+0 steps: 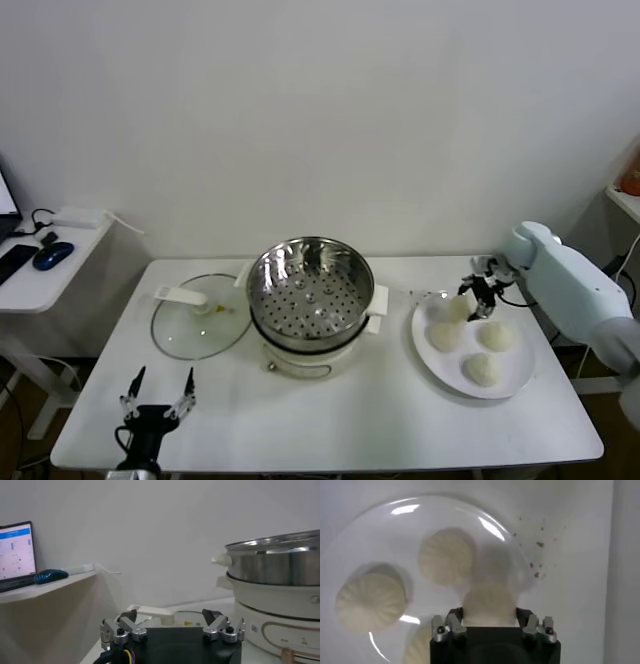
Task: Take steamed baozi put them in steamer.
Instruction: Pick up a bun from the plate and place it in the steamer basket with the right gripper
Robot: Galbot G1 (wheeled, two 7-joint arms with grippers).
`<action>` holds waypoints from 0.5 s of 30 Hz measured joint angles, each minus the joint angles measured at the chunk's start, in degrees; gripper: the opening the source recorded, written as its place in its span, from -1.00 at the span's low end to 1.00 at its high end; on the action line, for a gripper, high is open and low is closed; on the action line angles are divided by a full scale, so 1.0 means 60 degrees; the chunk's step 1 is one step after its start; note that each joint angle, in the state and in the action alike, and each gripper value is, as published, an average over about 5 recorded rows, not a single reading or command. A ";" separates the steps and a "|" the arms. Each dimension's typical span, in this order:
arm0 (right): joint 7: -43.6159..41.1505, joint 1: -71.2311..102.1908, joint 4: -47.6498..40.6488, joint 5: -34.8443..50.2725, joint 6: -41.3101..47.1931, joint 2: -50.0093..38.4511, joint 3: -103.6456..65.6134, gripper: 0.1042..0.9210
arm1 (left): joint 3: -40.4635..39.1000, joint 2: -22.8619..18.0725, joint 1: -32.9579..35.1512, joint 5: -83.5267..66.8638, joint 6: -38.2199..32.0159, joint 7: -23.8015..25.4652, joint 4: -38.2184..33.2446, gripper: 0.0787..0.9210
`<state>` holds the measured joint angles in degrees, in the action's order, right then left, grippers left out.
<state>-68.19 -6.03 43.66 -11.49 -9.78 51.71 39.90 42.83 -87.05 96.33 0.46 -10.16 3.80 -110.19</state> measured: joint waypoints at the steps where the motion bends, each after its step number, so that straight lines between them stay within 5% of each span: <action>1: -0.0012 -0.0175 0.0184 0.0142 0.0006 -0.0054 0.0203 0.45 | 0.0000 -0.0001 0.0007 0.0005 -0.0005 -0.0007 -0.0005 0.77; 15: -0.0183 -0.3171 0.2671 0.1661 -0.0283 -0.0015 0.2967 0.45 | 0.0019 -0.0040 0.0190 -0.0009 -0.0126 -0.0090 -0.0194 0.77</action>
<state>-69.30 -25.06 59.69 -1.52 -11.47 51.62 57.70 42.94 -87.29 97.47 0.41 -10.91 3.25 -111.36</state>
